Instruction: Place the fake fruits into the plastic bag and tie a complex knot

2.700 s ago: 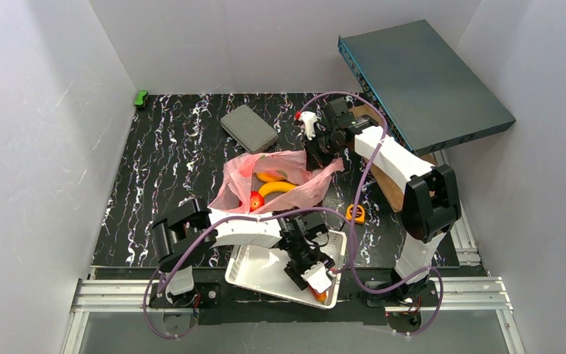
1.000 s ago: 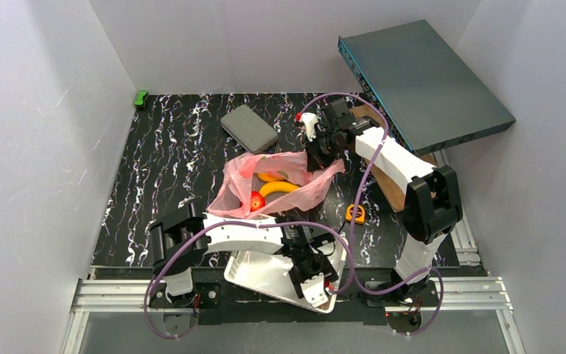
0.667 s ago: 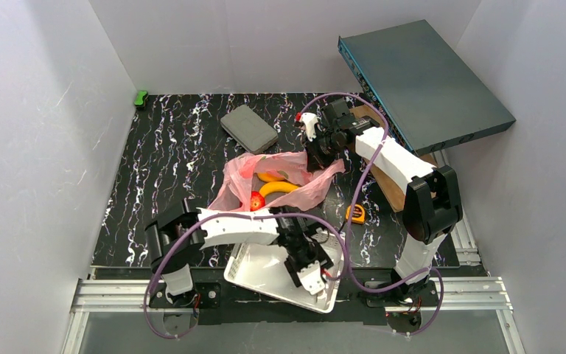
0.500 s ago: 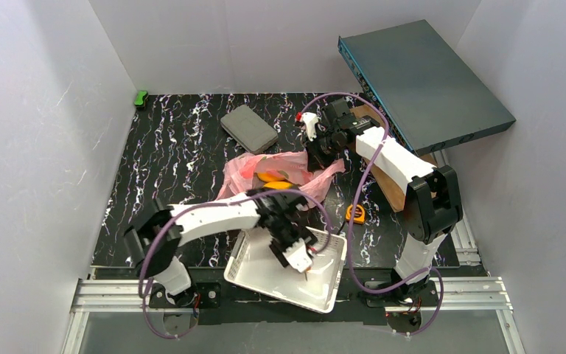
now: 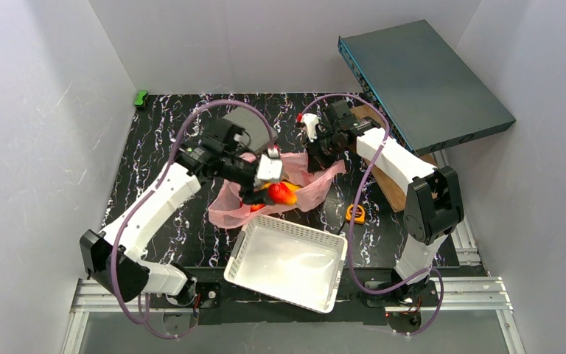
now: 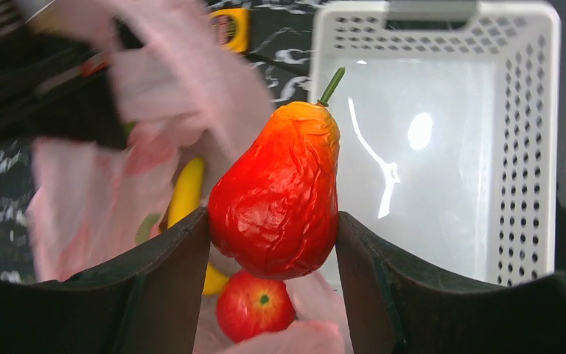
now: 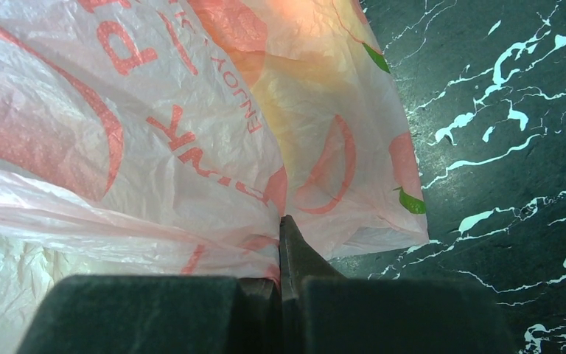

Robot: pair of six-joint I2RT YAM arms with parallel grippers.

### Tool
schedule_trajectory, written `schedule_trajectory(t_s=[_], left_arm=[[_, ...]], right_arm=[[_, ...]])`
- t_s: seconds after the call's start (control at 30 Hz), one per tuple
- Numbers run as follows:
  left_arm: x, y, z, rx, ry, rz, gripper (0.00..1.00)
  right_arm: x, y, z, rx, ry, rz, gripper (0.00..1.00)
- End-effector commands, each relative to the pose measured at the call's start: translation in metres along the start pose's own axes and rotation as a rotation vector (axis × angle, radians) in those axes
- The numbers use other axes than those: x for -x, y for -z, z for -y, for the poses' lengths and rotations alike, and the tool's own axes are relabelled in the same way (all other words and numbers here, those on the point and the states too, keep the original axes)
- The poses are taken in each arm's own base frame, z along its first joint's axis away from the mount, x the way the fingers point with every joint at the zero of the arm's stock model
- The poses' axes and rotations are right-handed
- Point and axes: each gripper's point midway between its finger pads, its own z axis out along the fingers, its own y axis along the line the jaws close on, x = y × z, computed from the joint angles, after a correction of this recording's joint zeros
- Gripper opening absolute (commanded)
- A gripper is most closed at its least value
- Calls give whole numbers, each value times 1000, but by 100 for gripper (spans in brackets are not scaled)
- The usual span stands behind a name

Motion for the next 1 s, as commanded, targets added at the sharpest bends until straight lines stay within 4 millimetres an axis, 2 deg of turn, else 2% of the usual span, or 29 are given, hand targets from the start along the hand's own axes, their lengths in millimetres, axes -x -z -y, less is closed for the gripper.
schedule_trajectory(t_s=[0.0,0.1,0.2,0.3,0.37,0.43,0.5,0.57,0.6,0.67,0.7,0.83,0.97], left_arm=[[6,25,-31,119,332,92,33],[-18,20,-47,159,407,40,36],[-54,8,-63,184,510,-49,37],[-91,7,-85,255,604,-112,37],[-112,10,-96,304,638,-157,43],[-120,13,-102,318,644,-167,61],[-114,16,-101,293,637,-135,74],[-94,18,-91,221,618,-63,85],[-84,21,-87,194,612,-26,96],[-61,28,-79,156,595,41,98],[-49,33,-75,141,576,74,98],[-7,46,-69,125,530,194,98],[11,50,-70,115,558,236,98]], right_arm=[[23,11,-4,0,47,77,1],[30,11,-4,6,52,86,1],[34,11,-5,15,50,93,1],[39,14,-5,13,61,102,1],[43,16,-6,15,66,108,1],[46,17,-6,20,64,109,1],[51,16,-6,22,63,112,1],[57,14,-5,22,56,115,1],[59,14,-5,25,49,115,1],[64,12,-4,30,33,114,1],[66,11,-4,35,28,113,5],[81,18,-9,61,12,138,24],[99,30,-15,69,6,176,33]])
